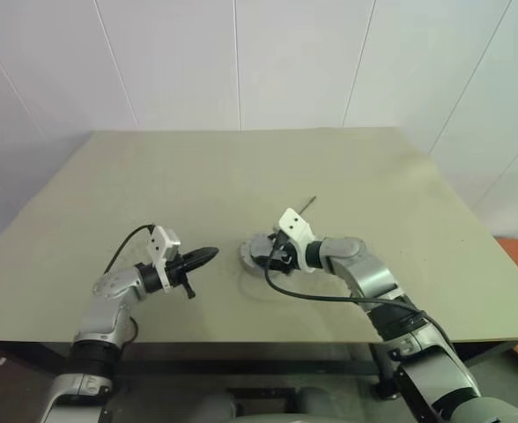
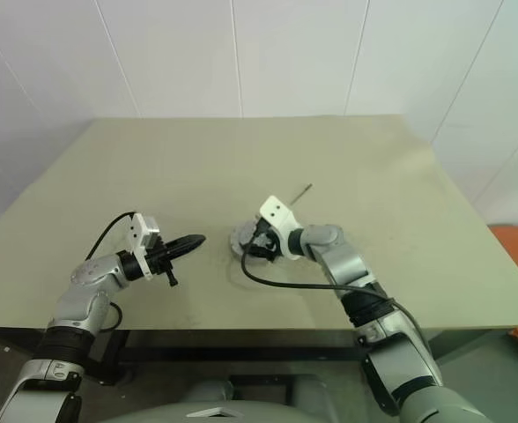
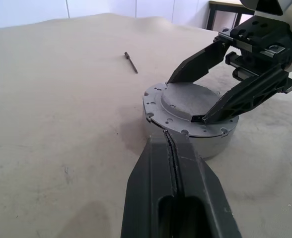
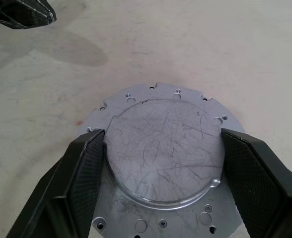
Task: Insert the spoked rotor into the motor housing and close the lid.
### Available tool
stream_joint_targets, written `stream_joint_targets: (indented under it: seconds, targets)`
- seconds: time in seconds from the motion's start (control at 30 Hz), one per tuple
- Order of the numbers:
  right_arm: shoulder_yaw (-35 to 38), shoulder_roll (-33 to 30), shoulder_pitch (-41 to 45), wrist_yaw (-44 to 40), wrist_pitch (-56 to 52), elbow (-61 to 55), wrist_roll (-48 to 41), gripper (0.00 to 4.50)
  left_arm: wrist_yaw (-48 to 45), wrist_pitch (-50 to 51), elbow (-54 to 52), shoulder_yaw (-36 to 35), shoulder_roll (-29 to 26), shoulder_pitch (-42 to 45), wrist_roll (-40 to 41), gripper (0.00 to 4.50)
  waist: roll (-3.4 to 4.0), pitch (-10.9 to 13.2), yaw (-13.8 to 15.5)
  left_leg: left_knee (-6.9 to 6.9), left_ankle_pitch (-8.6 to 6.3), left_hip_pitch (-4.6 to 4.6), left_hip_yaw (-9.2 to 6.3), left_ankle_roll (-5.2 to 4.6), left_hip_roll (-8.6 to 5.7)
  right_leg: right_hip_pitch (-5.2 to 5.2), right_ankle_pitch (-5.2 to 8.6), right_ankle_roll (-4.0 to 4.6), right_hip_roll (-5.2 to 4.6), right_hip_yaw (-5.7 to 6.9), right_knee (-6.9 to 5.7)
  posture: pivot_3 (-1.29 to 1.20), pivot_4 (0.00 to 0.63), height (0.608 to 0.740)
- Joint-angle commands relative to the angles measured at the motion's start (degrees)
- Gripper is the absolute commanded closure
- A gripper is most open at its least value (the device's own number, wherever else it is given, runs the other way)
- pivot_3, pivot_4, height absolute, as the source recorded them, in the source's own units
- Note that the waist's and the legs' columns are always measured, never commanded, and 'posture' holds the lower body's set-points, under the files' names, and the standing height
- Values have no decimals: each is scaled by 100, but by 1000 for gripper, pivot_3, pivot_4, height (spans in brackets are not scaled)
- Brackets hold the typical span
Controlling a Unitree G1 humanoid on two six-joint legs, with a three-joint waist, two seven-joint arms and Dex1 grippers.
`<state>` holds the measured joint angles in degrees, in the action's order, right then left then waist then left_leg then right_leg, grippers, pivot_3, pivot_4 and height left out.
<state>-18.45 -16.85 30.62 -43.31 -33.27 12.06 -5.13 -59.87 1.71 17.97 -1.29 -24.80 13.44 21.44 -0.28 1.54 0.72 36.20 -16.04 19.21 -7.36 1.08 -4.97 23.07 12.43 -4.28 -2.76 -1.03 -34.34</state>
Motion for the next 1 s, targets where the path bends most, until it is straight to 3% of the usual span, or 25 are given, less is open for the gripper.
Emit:
stream_joint_targets:
  seconds: [0.03,0.2,0.7,1.0]
  targets:
    - [-280,-159,-333,-143,-755,499,117,1257,-29,-104,-23,-59,-14,119,-15,4500,1,-3,6,0,0,0,-1,0,0,0,0,0,0,0,0,0,0,740]
    - [-291,-140,-417,-202,-1049,420,20,1257,-26,-116,-9,-58,-3,131,-22,4500,7,-29,8,-6,1,2,-2,-3,-2,-1,0,-1,-2,1,12,0,0,740]
    - [-524,-312,-333,79,-322,810,559,1257,-90,-184,71,-21,14,250,-32,4500,27,-22,5,-3,-2,-6,-3,2,-1,-29,2,-1,-3,2,13,0,0,740]
    - [-753,-404,-344,17,-436,950,664,1257,-354,-187,590,424,400,1234,-286,4500,26,-27,12,0,-2,2,-8,3,-3,-52,4,-1,-10,15,23,0,0,740]
